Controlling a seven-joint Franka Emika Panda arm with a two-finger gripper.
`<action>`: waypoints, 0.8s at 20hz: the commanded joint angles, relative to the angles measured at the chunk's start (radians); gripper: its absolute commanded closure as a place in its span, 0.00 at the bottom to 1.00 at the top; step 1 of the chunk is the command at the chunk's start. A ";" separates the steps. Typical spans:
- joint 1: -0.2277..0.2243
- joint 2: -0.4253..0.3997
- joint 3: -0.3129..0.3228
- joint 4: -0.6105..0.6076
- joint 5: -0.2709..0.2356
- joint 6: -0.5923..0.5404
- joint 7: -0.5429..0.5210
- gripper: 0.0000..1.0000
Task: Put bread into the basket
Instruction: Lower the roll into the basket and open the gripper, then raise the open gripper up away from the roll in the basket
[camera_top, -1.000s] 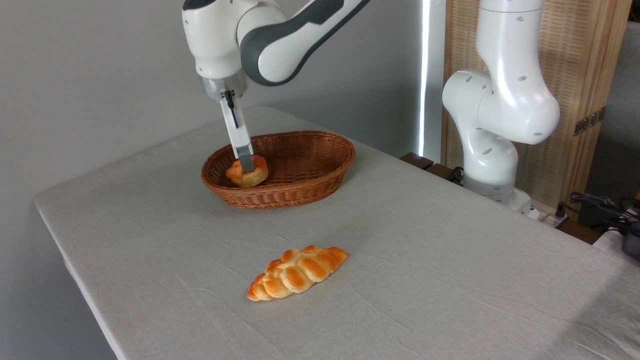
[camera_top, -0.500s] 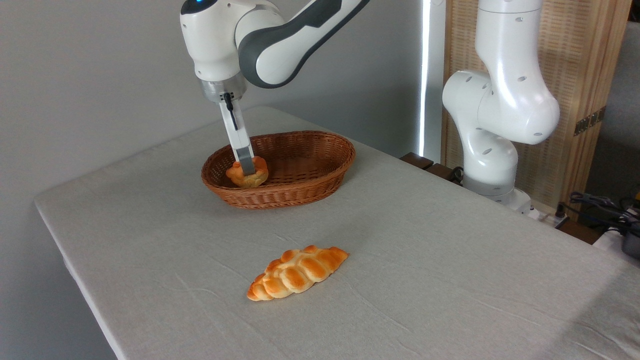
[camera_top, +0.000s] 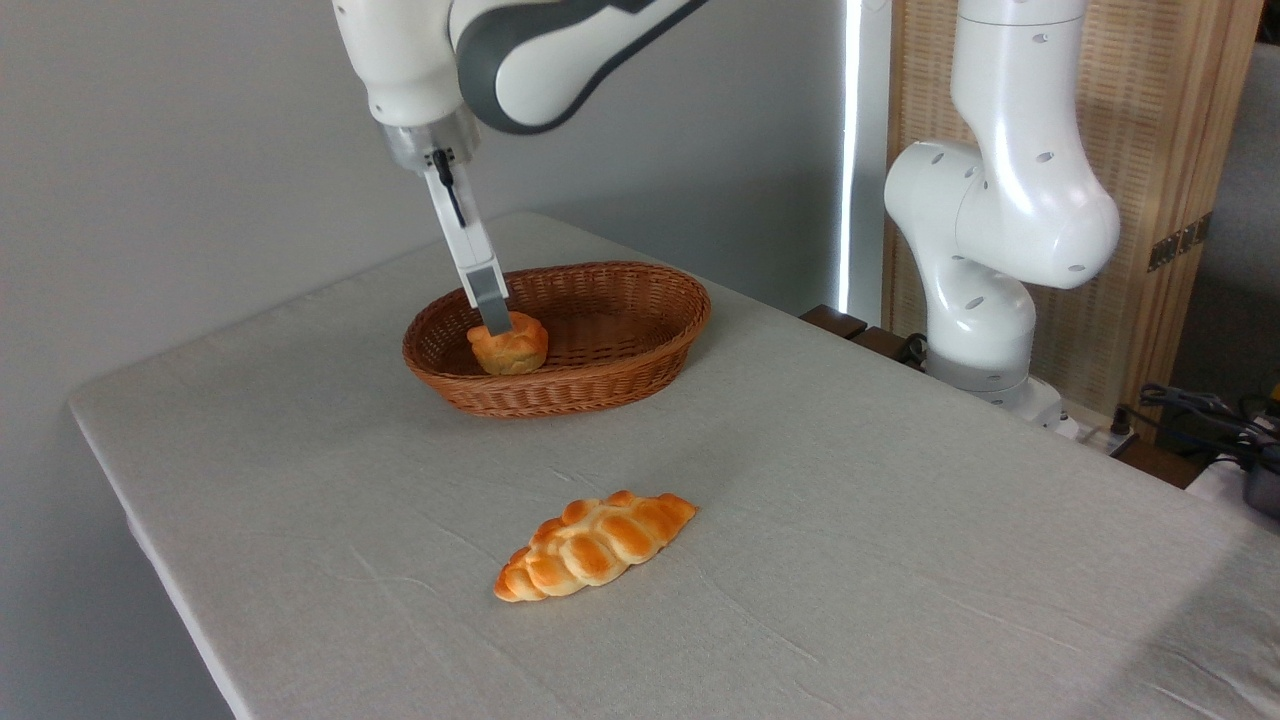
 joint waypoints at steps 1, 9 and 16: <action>0.019 -0.002 0.093 0.146 0.011 -0.147 -0.021 0.00; 0.177 -0.011 0.229 0.327 0.127 -0.242 -0.018 0.00; 0.179 -0.012 0.229 0.328 0.224 -0.242 -0.113 0.00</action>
